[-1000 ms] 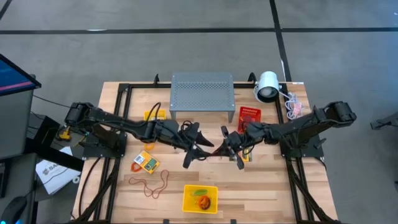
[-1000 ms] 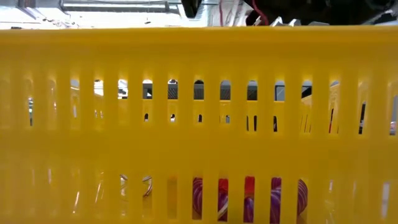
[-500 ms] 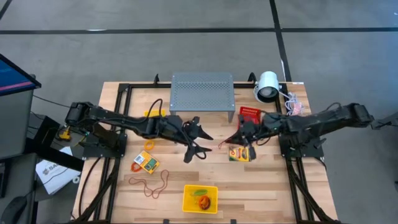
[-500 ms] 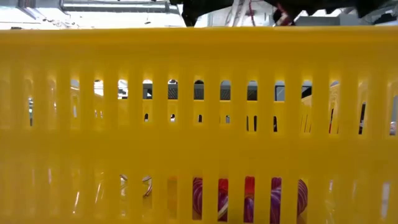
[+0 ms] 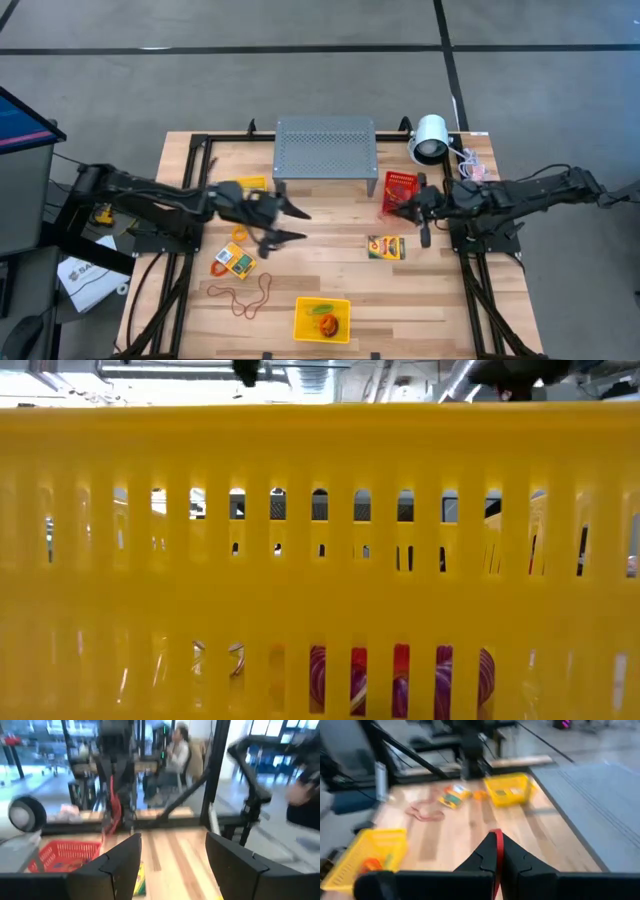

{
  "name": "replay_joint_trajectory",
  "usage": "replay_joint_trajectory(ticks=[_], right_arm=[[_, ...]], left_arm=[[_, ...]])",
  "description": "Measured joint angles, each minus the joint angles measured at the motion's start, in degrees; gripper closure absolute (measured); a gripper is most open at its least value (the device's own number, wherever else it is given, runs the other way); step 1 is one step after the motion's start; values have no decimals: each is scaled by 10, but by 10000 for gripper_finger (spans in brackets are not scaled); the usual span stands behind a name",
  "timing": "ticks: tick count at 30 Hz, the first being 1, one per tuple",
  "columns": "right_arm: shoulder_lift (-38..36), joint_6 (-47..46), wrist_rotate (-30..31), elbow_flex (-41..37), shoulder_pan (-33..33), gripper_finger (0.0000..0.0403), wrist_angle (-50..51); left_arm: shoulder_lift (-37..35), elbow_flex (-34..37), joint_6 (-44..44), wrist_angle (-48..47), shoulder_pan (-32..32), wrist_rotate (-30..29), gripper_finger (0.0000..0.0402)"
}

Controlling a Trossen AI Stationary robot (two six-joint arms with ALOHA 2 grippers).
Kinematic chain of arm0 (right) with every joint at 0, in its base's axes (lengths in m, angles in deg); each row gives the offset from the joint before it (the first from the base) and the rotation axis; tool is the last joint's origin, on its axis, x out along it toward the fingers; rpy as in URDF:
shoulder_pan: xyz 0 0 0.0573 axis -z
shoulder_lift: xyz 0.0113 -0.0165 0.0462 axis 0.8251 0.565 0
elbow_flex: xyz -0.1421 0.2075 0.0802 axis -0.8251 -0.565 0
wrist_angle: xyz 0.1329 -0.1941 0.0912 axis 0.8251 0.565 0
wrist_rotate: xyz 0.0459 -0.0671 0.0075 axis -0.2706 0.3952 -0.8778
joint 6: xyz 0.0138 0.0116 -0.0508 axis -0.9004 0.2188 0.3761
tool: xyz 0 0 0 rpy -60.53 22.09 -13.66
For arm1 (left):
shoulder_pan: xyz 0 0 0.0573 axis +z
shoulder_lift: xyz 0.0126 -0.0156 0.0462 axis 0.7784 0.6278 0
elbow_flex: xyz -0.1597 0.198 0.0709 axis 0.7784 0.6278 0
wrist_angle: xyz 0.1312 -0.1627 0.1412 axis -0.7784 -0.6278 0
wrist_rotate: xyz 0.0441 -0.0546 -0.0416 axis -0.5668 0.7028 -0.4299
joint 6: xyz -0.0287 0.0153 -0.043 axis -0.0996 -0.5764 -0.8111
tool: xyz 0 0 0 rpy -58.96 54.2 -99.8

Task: Pick & Place Office Desk Supplies
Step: Put the red rubber band into the red bin

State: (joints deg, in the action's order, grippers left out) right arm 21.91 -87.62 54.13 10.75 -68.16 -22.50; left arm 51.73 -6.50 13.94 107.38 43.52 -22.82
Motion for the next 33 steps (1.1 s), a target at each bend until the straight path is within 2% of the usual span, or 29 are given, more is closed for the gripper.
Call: replay_joint_trajectory(ticks=[7,12,16,23,33], right_arm=[[-11,-79,105,-1,-1,403,108],[-10,-143,190,-1,0,403,165],[-9,-162,232,-1,0,403,178],[-7,-193,247,-25,30,403,183],[36,-223,245,-82,77,403,138]], left_arm=[[-97,122,-40,78,0,0,183],[-114,160,-71,99,-4,0,183],[-115,163,-71,100,-23,0,183],[-115,163,-70,101,-53,0,183],[-114,164,-56,98,-68,0,183]])
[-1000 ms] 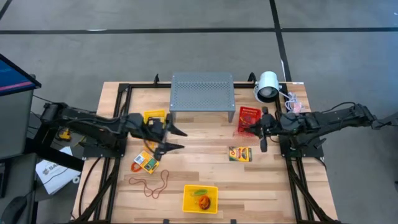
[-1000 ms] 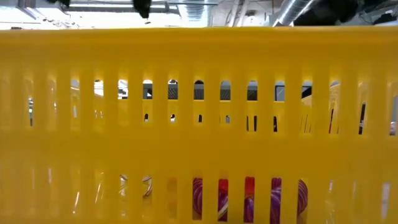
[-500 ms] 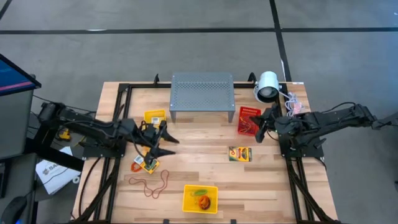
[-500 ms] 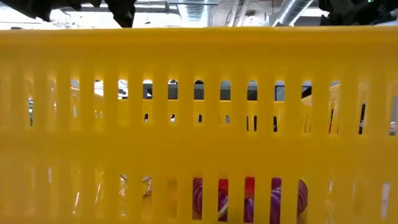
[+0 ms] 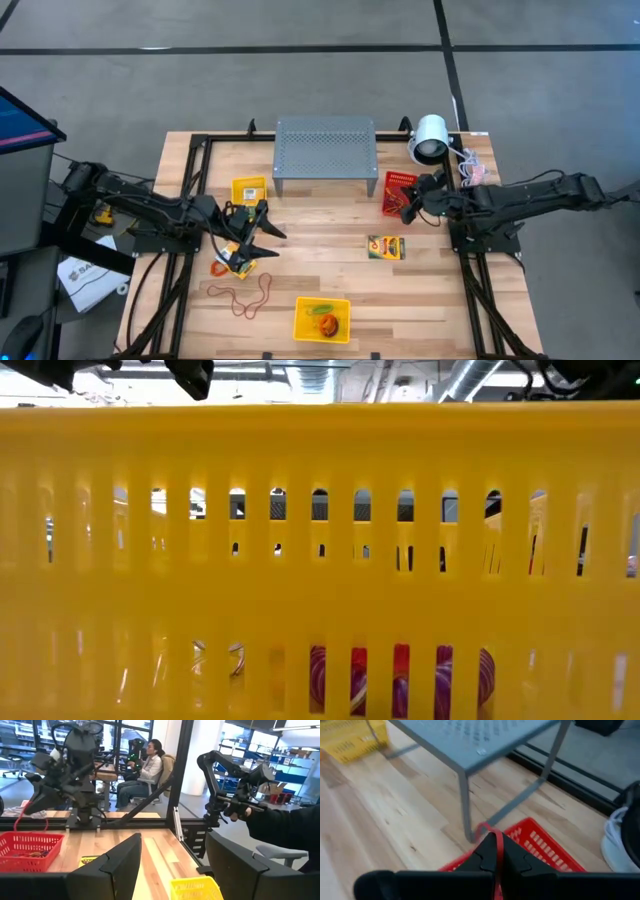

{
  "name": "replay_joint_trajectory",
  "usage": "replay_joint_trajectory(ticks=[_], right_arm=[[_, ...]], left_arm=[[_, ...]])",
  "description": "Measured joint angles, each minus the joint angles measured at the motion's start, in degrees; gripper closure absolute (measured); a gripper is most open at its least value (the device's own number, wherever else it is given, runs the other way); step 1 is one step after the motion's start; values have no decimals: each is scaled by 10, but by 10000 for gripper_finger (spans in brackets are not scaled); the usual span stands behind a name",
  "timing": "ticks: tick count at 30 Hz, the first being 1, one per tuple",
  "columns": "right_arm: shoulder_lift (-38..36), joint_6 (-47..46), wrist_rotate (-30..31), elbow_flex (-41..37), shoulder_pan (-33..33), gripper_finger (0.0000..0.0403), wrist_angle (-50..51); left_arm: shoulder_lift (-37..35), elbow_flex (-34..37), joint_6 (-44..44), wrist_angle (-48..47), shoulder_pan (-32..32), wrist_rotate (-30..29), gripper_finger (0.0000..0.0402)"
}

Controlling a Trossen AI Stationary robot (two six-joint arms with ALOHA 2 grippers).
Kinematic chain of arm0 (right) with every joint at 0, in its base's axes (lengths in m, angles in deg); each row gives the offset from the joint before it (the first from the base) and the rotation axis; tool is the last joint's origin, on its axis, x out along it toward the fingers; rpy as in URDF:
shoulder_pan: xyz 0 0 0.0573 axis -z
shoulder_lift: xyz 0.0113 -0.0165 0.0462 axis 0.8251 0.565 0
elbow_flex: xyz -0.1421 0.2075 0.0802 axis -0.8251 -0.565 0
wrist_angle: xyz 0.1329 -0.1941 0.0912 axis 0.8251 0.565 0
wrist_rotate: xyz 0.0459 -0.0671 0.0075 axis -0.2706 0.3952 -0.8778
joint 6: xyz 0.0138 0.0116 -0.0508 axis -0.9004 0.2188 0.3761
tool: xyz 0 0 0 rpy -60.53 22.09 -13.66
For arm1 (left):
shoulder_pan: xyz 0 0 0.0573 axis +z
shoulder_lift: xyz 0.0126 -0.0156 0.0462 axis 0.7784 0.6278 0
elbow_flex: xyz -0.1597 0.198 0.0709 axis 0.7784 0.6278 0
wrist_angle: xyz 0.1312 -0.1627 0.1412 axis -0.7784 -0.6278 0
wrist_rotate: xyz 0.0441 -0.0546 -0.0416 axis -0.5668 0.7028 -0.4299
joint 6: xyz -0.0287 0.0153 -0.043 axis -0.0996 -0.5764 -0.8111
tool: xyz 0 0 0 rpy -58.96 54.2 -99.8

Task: Pick & Place Office Desk Supplies
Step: Put the red rubber band into the red bin

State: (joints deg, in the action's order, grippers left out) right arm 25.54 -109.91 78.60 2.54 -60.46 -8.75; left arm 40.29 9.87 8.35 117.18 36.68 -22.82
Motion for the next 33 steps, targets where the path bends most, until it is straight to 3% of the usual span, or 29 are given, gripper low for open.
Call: replay_joint_trajectory(ticks=[15,21,28,33], right_arm=[[177,-29,-67,-13,63,403,-9],[236,-25,-123,-13,92,403,-28],[253,-20,-159,-13,111,394,-45],[233,-13,-164,-13,111,363,-45]], left_arm=[[0,0,0,0,0,0,183],[0,0,-1,-2,0,0,183],[0,0,-1,-3,0,0,183],[0,0,-1,-4,0,0,183]])
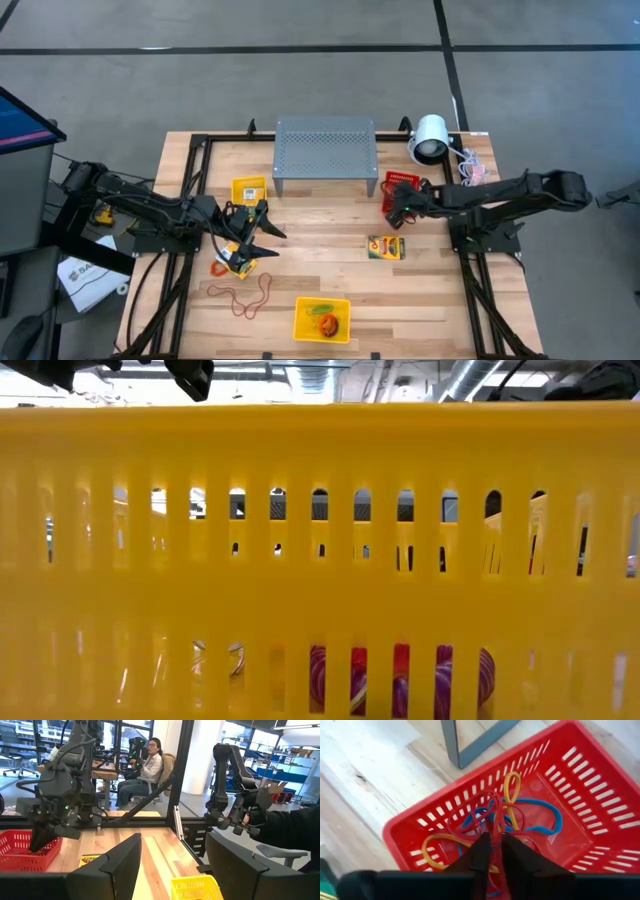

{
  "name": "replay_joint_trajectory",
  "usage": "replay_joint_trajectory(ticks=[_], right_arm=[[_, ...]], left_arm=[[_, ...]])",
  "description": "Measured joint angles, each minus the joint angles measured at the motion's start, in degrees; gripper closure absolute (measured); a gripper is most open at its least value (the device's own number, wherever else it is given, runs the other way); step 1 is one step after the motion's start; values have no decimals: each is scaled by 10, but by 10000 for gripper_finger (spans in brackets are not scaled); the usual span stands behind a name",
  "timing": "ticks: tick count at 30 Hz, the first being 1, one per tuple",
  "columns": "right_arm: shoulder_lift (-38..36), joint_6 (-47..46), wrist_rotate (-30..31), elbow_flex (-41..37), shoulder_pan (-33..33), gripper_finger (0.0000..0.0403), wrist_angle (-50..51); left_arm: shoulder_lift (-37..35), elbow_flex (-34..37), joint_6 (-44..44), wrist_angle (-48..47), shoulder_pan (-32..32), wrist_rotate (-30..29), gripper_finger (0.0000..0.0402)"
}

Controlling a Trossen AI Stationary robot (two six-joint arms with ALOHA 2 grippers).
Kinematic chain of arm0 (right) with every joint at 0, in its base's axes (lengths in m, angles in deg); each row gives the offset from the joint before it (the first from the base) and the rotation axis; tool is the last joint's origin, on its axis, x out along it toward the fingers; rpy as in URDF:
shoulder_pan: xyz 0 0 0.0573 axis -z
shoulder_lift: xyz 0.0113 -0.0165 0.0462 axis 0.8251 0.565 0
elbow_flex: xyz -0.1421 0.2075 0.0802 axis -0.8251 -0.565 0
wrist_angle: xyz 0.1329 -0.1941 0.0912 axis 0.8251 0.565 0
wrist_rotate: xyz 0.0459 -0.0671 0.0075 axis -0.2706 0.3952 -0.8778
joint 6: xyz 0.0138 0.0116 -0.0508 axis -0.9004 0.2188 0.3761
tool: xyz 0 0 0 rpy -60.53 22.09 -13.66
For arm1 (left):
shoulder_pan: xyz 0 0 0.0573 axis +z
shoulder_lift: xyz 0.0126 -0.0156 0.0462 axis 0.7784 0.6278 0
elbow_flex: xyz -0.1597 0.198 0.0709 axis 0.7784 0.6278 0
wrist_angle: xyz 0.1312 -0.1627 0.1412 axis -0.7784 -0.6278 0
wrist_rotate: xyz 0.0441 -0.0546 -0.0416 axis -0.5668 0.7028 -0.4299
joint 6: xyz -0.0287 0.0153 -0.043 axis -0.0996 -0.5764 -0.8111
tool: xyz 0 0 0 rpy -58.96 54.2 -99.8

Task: Pick & Place Office Desk Supplies
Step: Put the red rubber band into the red bin

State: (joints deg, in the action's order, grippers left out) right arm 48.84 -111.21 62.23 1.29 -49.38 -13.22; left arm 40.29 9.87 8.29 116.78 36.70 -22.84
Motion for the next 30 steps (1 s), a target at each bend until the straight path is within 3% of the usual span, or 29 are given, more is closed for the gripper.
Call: replay_joint_trajectory(ticks=[11,15,24,30], right_arm=[[-56,22,-2,1,0,216,7],[-85,26,-2,1,0,179,19],[-166,25,-33,20,-23,163,-3],[-207,89,-119,31,-74,163,-190]], left_arm=[[0,0,0,-1,0,0,183],[0,0,0,-2,0,0,183],[0,0,0,-27,0,0,183],[0,0,2,-24,0,-2,183]])
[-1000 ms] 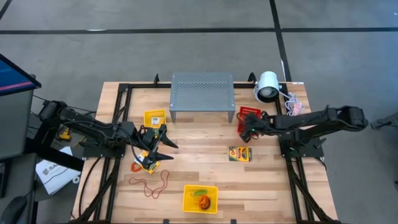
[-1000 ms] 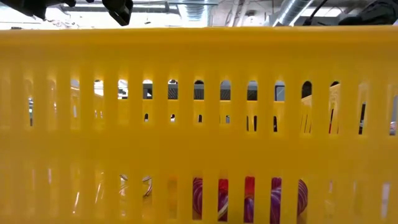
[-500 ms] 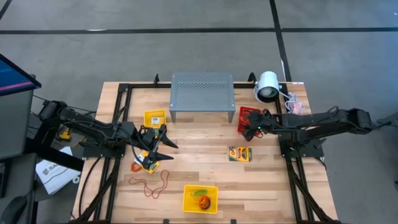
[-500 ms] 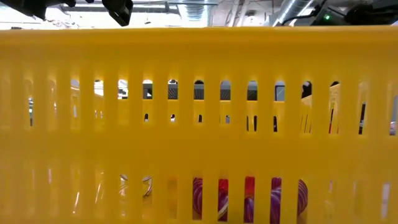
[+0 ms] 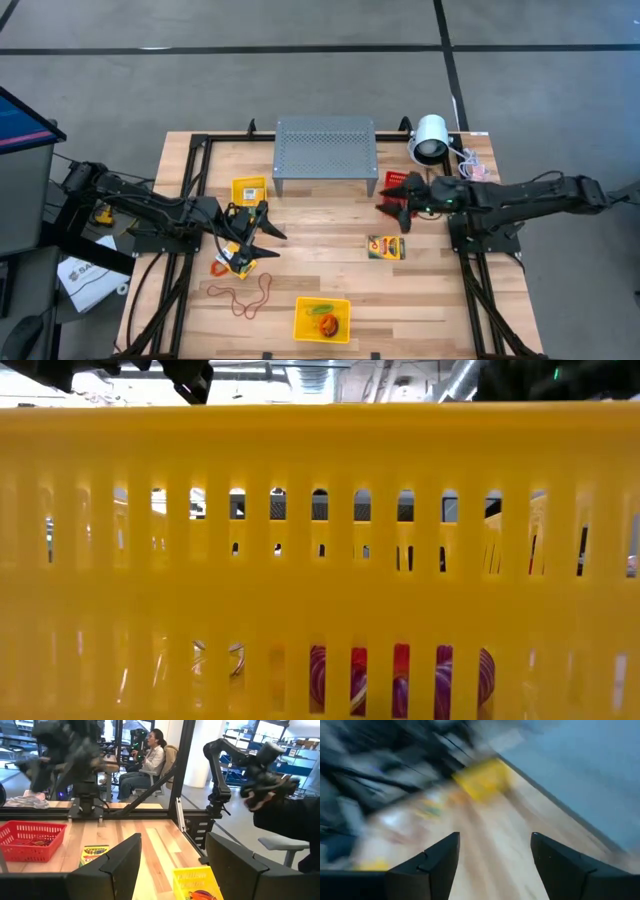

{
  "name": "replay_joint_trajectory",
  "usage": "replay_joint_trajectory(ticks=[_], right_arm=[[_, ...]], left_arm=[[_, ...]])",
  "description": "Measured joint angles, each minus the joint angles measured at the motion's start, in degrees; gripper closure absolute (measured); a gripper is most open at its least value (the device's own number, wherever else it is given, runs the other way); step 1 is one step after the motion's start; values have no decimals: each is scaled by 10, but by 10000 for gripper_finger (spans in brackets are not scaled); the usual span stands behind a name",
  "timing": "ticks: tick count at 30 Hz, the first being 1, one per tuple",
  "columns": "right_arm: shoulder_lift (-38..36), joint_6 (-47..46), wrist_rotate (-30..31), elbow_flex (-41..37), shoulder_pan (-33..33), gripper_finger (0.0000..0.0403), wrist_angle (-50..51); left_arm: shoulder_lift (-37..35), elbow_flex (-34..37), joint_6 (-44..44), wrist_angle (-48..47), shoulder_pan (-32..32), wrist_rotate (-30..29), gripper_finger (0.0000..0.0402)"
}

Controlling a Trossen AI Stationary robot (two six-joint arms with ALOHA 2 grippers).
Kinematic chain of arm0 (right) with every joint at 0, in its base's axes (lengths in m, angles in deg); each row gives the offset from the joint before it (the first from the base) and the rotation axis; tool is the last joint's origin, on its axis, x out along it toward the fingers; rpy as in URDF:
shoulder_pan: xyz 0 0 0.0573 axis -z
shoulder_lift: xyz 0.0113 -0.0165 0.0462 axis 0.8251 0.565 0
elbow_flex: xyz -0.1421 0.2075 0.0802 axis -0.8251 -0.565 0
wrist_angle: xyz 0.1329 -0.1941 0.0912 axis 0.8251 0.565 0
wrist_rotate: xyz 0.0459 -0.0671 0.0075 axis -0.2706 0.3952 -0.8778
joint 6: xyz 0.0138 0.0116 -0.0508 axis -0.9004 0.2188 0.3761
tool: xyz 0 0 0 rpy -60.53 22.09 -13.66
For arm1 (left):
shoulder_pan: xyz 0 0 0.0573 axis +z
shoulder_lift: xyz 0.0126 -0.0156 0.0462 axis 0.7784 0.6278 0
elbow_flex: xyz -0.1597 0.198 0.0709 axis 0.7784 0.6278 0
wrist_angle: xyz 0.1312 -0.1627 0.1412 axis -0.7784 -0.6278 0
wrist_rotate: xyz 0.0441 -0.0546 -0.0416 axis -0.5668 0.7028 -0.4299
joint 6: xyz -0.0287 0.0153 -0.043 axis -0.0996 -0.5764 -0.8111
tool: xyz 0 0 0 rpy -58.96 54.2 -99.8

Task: Pick & Place Office Desk Supplies
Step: Put the red rubber band into the red bin

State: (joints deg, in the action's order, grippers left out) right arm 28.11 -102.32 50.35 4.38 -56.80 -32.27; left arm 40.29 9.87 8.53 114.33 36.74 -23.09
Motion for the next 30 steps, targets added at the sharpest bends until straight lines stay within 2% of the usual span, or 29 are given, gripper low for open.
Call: replay_joint_trajectory(ticks=[3,7,16,23,30], right_arm=[[0,35,-7,1,-41,163,-93],[38,60,-2,1,-91,163,-146],[239,86,-2,13,-146,163,-329],[381,129,-22,138,-165,163,-280],[451,163,-65,254,-176,163,-183]], left_arm=[[0,0,0,-2,0,0,183],[0,0,-2,-18,0,0,183],[0,0,-3,-16,-37,0,183],[0,0,-44,-19,-70,1,183],[0,-1,-125,-58,-105,1,183]])
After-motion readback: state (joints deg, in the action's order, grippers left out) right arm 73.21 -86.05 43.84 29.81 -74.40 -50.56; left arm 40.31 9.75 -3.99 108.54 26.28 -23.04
